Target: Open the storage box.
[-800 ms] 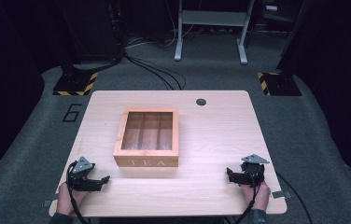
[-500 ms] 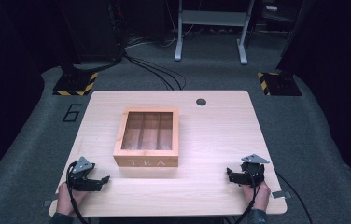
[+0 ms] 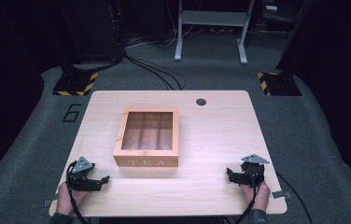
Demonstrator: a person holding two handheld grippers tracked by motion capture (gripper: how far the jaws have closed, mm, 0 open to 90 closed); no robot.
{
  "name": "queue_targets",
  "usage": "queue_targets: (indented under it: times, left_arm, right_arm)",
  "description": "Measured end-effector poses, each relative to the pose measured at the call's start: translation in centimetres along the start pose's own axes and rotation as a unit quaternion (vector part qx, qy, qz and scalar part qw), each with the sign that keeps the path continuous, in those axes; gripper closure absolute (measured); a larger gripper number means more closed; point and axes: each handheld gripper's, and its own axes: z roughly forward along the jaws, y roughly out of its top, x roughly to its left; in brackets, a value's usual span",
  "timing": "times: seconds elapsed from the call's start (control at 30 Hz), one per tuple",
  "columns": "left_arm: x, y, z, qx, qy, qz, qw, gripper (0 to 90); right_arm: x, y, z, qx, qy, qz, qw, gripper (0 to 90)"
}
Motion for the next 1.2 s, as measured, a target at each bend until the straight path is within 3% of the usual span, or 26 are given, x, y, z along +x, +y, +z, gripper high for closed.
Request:
queue_targets:
  times: [0.13,0.23,0.57,0.87,0.93,1.07,1.2]
  left_arm:
    - [0.1,0.0,-0.2,-0.001,-0.015,-0.010,0.9998,12.1]
    - [0.0,0.1,-0.1,-0.016,-0.021,-0.021,0.9994,11.4]
    - [-0.2,1.6,-0.8,-0.031,-0.037,-0.013,0.9988,11.2]
    - [-0.3,2.8,-0.8,-0.052,-0.051,-0.020,0.9971,11.1]
    - [-0.2,3.0,-0.9,-0.051,-0.051,-0.011,0.9974,11.9]
    - [-0.5,3.7,-1.0,-0.063,-0.060,-0.009,0.9961,18.3]
    - [-0.8,4.1,-1.0,-0.071,-0.059,0.002,0.9957,36.7]
  right_arm:
    - [0.0,0.0,0.0,0.000,0.000,0.000,1.0000,6.8]
    - [0.0,0.0,0.0,0.000,0.000,0.000,1.0000,6.8]
    - [0.0,0.0,0.0,0.000,0.000,0.000,1.0000,6.8]
    - [0.0,0.0,0.0,0.000,0.000,0.000,1.0000,6.8]
    - [0.0,0.0,0.0,0.000,0.000,0.000,1.0000,6.8]
    - [0.0,0.0,0.0,0.000,0.000,0.000,1.0000,6.8]
    - [0.0,0.0,0.0,0.000,0.000,0.000,1.0000,6.8]
